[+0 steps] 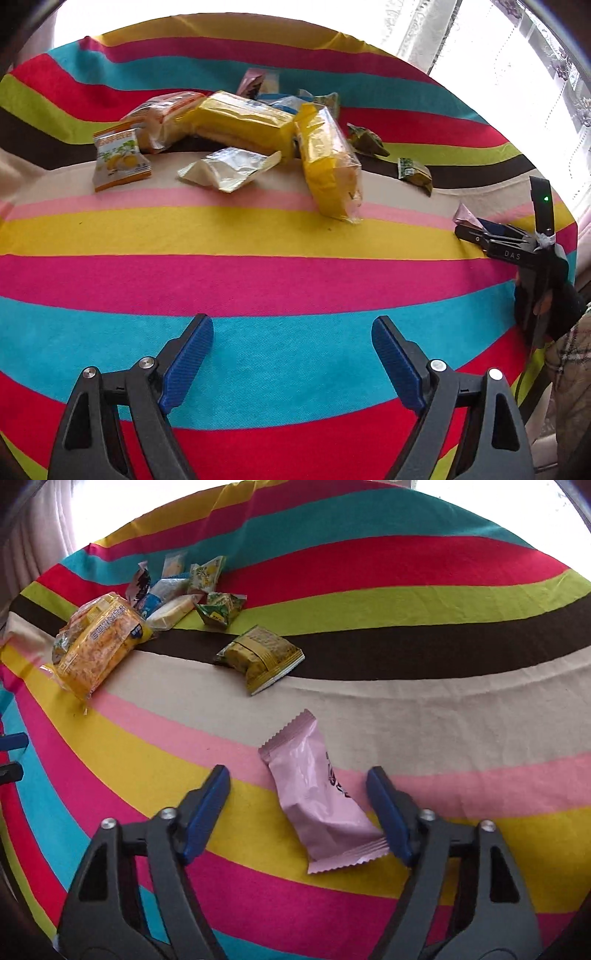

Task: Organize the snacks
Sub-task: 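Grasp the yellow bread roll with the left tool while the right tool grasps the pink candy, then carry the bread roll and pink candy to the white box and release both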

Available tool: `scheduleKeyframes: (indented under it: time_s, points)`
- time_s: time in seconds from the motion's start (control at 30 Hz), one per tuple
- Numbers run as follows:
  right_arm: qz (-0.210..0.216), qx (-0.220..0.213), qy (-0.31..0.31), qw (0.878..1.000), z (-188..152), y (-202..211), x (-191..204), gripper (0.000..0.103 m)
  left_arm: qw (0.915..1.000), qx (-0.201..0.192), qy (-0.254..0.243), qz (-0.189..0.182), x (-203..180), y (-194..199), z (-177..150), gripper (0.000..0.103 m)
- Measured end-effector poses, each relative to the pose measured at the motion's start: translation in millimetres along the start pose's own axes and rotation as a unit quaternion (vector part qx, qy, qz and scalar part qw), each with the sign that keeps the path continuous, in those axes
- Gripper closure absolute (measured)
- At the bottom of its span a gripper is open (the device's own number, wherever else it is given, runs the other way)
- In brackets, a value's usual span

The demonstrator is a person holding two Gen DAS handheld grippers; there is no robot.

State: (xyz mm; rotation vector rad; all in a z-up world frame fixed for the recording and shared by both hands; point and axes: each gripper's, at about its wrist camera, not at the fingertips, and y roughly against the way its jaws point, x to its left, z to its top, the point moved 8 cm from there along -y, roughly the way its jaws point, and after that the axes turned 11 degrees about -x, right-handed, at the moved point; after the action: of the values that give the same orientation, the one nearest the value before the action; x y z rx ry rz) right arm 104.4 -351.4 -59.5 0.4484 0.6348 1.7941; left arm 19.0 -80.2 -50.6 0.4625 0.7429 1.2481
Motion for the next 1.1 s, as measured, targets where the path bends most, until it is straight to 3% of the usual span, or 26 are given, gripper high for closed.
scheduleKeyframes:
  time_s: [0.03,0.17,0.3,0.47,0.57,0.6,0.63,0.67,0.73,0.97,1.1]
  points:
    - [0.000,-0.002,-0.003,1.000,-0.8,2.7,-2.4,0.077,1.0000,0.001,0.000,-0.007,-5.2,-4.3,3.5,0.014]
    - [-0.012,0.013,-0.008,1.000,-10.5,21.0,0.6,0.079,0.9998,-0.005,0.009,-0.018,-19.4,-27.1,24.7,0.014]
    - [0.016,0.005,-0.053,0.998,-17.1,48.4,25.7,0.079,0.9999,-0.012,0.004,-0.011,-33.1,-58.8,52.3,0.014]
    - [0.042,-0.021,-0.094,0.995,-21.9,70.1,59.7,0.079,0.9979,-0.030,-0.034,0.047,-41.5,-97.3,88.9,0.014]
    - [0.047,-0.025,-0.110,0.993,-24.2,74.5,71.8,0.079,0.9968,-0.014,-0.040,0.067,-40.4,-116.7,98.9,0.015]
    - [0.048,-0.026,-0.115,0.992,-26.0,75.5,74.6,0.079,0.9972,-0.011,-0.042,0.061,-41.7,-119.5,98.5,0.018]
    - [0.051,-0.024,-0.122,0.991,-26.7,73.6,77.1,0.079,0.9968,-0.020,-0.051,0.059,-43.7,-117.2,98.2,0.045]
    - [0.053,-0.021,-0.132,0.990,-29.8,72.5,78.6,0.079,0.9958,-0.022,-0.063,0.063,-44.3,-112.7,95.2,0.057]
    - [0.051,-0.013,-0.145,0.988,-37.7,70.6,80.8,0.079,0.9969,-0.018,-0.063,0.043,-46.8,-98.6,81.9,0.059]
    - [0.046,-0.012,-0.150,0.988,-47.2,64.9,85.6,0.076,0.9931,-0.004,-0.111,0.038,-41.6,-31.8,9.1,0.059]
    - [0.036,-0.018,-0.137,0.990,-46.5,65.1,87.5,0.075,0.9917,-0.005,-0.123,0.038,-42.2,-23.8,5.3,0.054]
